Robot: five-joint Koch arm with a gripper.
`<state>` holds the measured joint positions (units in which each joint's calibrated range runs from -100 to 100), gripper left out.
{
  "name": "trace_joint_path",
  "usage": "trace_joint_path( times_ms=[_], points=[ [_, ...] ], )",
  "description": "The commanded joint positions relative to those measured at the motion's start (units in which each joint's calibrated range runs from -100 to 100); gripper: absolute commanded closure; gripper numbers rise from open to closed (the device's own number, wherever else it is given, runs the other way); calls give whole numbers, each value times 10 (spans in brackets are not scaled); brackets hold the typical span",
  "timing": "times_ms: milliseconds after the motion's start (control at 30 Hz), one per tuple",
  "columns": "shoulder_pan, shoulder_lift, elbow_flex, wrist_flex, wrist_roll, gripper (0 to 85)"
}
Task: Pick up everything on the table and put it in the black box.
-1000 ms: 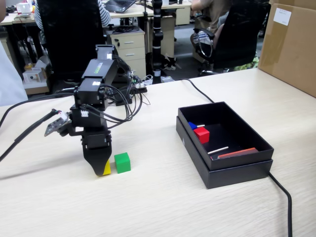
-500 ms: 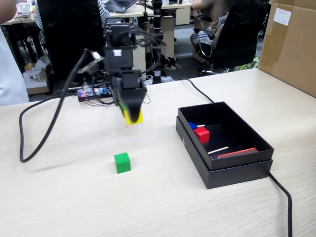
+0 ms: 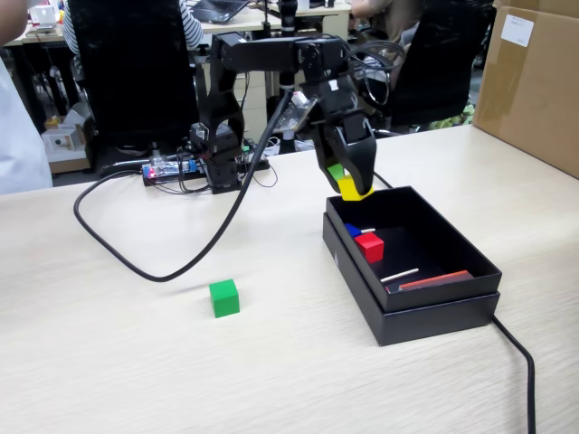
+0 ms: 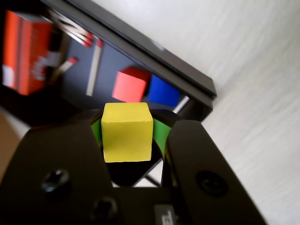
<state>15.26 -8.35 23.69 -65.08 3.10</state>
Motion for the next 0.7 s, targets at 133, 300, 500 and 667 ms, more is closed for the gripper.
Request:
trace_joint_path(
  times_ms=[133, 300, 500, 667],
  points=[
    [1, 83, 48, 7, 6, 742],
    [0, 109, 48, -11, 9, 600],
    [-17, 22, 58, -19, 15, 423],
    [-44, -77, 72, -19, 3, 426]
  ],
)
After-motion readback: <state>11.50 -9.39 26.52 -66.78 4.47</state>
